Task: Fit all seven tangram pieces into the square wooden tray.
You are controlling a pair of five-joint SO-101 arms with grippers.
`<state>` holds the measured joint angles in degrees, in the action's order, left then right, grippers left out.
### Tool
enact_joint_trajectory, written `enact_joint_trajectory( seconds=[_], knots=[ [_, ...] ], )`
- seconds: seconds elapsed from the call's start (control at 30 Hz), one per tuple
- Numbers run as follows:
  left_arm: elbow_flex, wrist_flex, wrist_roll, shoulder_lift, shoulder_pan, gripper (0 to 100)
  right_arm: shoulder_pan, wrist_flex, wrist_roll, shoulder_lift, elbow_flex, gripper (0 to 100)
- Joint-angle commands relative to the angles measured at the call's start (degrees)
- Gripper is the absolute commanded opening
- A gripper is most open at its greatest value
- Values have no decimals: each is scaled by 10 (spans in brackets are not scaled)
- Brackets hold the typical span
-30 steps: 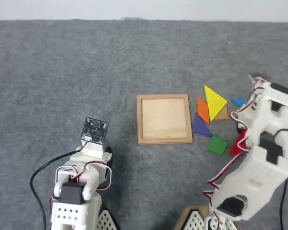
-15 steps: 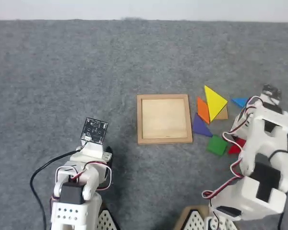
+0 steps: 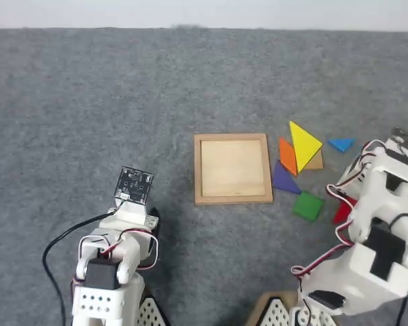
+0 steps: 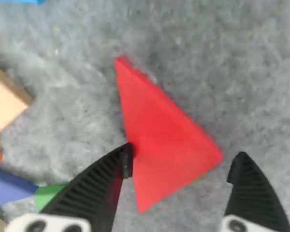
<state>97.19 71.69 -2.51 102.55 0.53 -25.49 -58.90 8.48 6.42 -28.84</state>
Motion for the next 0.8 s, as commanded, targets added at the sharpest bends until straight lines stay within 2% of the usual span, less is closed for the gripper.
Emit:
enact_joint_trajectory(
  seconds=[0.0, 0.2, 0.47, 0.67, 0.77],
  knots=[
    [-7, 2, 5, 7, 4, 101, -4, -2, -15, 24, 36, 296],
    [-7, 2, 5, 7, 4, 101, 15, -3, -24, 62, 62, 286],
    [-7, 2, 5, 7, 4, 101, 15, -5, -56, 62, 69, 136],
    [-7, 2, 5, 7, 4, 101, 16, -51, -54, 11, 88, 16],
    [-7, 2, 5, 7, 4, 101, 25, -65, -56, -31, 89, 6]
  ],
)
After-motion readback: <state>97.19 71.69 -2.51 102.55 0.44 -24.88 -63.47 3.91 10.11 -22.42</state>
